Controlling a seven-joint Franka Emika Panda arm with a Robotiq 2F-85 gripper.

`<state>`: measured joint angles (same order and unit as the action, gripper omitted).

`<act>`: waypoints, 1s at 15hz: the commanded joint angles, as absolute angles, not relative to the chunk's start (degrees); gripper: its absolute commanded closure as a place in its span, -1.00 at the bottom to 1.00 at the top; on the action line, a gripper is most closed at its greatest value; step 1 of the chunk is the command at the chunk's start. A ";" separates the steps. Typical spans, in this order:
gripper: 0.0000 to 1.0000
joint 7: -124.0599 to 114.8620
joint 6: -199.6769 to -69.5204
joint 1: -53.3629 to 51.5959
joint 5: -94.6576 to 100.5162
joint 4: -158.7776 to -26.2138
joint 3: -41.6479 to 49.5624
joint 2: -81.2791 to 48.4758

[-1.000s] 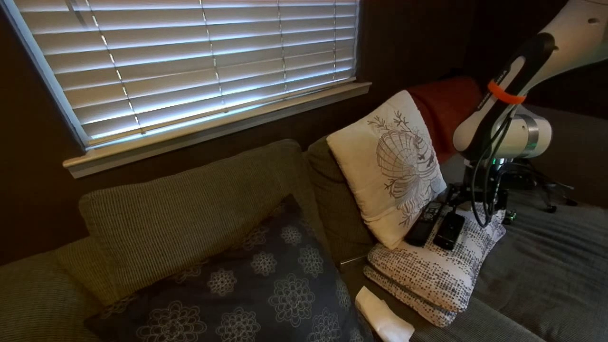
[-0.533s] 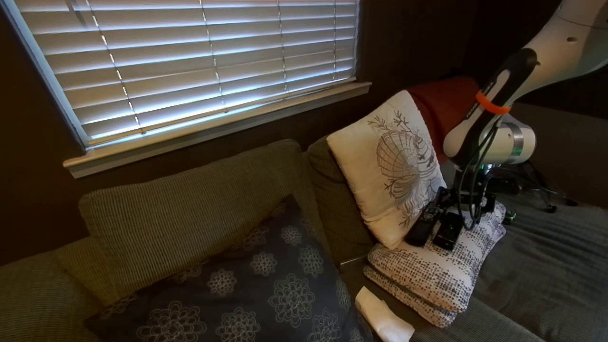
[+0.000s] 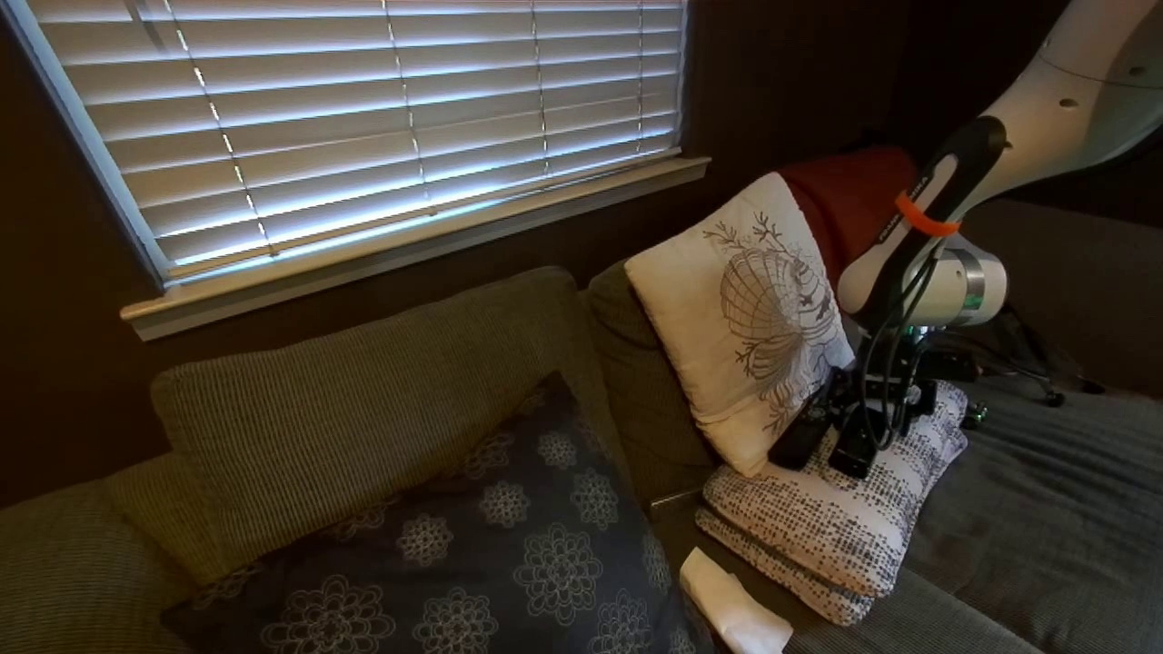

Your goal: Put one remote on top of the white pillow

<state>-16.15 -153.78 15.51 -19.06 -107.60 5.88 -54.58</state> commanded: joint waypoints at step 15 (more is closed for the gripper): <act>-0.39 -16.77 -147.45 14.83 -20.02 -104.46 4.59 -56.39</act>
